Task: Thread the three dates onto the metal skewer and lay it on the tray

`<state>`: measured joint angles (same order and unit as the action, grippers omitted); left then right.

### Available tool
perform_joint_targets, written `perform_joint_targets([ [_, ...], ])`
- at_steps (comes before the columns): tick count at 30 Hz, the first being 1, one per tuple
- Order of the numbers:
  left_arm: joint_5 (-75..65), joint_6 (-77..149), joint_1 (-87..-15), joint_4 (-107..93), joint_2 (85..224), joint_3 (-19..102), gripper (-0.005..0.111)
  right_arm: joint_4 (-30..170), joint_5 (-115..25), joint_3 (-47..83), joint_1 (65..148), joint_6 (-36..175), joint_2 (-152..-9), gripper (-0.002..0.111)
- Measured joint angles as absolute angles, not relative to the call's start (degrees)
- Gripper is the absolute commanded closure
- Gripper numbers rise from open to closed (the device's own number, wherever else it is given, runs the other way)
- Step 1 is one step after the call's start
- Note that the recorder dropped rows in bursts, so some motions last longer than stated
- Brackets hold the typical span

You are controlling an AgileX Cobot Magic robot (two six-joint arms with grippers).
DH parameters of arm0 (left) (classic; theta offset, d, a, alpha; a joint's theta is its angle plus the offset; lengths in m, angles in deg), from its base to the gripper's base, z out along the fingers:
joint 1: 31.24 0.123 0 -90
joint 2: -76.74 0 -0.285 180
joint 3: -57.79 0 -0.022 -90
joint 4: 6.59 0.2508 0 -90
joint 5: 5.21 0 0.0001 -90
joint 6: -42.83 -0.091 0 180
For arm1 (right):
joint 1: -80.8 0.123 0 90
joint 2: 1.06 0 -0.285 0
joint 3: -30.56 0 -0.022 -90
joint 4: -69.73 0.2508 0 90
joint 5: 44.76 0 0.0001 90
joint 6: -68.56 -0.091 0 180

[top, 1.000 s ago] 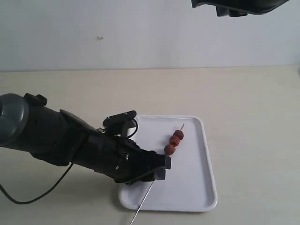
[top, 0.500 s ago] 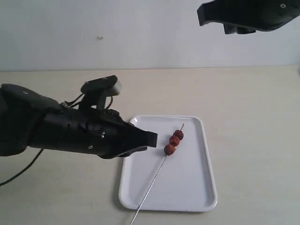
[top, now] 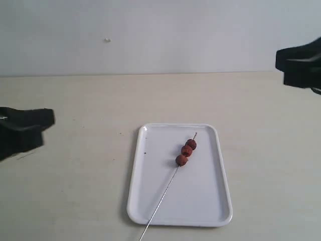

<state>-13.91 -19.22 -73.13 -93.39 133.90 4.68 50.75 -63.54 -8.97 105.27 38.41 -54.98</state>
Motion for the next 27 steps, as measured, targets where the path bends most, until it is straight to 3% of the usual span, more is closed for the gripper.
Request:
perform_joint_targets([
  [15, -19.75, -19.33, -73.13, -89.61, 98.27, -8.32, 0.107, 51.83, -43.49, -32.02, 105.27, 38.86, -37.68, 0.108],
  [27, -22.28, -19.44, -73.13, -90.21, 91.87, -14.84, 0.107, 51.60, -43.31, -35.19, 105.27, 39.49, -37.37, 0.108],
])
